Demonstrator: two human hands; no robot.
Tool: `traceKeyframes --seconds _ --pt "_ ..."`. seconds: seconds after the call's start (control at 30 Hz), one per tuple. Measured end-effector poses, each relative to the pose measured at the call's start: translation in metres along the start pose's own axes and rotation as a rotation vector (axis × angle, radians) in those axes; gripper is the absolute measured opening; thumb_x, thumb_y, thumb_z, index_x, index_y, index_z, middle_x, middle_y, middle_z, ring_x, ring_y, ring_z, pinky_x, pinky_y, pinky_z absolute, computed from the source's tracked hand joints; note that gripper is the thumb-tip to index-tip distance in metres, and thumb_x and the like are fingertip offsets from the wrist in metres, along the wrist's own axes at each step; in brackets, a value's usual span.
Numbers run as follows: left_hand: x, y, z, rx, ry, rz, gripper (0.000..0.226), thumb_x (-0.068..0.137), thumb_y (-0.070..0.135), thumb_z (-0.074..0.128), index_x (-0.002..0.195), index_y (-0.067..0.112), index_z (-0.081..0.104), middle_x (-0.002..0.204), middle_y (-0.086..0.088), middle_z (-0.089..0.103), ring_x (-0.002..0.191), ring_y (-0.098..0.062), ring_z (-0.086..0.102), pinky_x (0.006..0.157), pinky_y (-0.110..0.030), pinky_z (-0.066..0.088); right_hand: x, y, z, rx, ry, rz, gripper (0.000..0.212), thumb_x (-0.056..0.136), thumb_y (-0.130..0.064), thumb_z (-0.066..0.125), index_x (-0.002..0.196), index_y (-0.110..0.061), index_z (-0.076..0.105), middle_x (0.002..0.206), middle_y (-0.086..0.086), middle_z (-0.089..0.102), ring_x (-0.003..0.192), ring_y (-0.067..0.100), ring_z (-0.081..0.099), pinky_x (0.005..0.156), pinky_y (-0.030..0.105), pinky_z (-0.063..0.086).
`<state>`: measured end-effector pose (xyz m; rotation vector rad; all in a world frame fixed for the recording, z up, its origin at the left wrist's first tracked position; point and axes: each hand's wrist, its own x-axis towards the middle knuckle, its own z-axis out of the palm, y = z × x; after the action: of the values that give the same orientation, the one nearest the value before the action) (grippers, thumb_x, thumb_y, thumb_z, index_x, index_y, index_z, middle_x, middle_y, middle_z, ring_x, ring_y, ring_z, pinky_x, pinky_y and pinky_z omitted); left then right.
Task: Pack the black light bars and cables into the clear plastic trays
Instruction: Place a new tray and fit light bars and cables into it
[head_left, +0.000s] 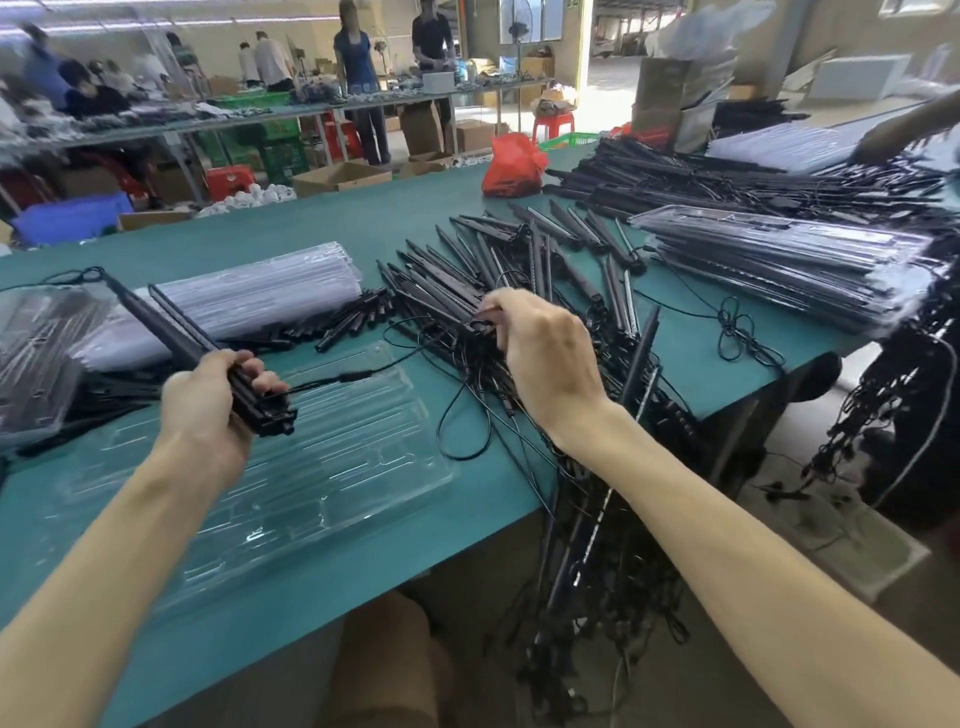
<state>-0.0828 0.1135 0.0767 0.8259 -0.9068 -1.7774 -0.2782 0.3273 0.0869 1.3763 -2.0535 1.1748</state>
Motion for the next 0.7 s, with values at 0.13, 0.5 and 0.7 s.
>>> traceKeyframes --seconds 0.13,0.5,0.7 --pt "0.0 -0.017 -0.003 0.09 -0.028 -0.057 0.014 0.102 0.011 0.052 0.088 0.01 0.049 0.066 0.0 0.052 0.044 -0.009 0.046 0.045 -0.021 0.045 0.021 -0.028 0.006 0.026 0.019 -0.08 0.026 0.098 0.009 0.052 0.117 0.0 0.068 0.102 0.012 0.075 0.079 0.022 0.071 0.07 0.034 0.06" --pt "-0.026 -0.031 0.012 0.688 -0.526 -0.16 0.079 0.057 0.079 0.08 0.105 0.017 0.07 0.106 -0.005 0.077 0.095 -0.023 0.076 0.047 -0.02 0.052 -0.026 -0.043 0.06 0.055 -0.45 -0.121 0.031 0.096 0.006 0.049 0.121 -0.006 0.063 0.104 0.008 0.06 0.094 0.028 0.058 0.08 0.038 0.047" --pt "-0.047 -0.042 0.018 0.71 -0.705 -0.154 0.036 0.076 0.038 0.089 0.105 0.022 0.075 0.107 -0.01 0.076 0.091 -0.028 0.076 0.065 -0.023 0.057 -0.035 -0.028 0.057 -0.048 -0.471 -0.155 0.027 0.09 0.008 0.055 0.113 -0.004 0.061 0.098 0.004 0.049 0.094 0.02 0.041 0.083 0.032 0.04"
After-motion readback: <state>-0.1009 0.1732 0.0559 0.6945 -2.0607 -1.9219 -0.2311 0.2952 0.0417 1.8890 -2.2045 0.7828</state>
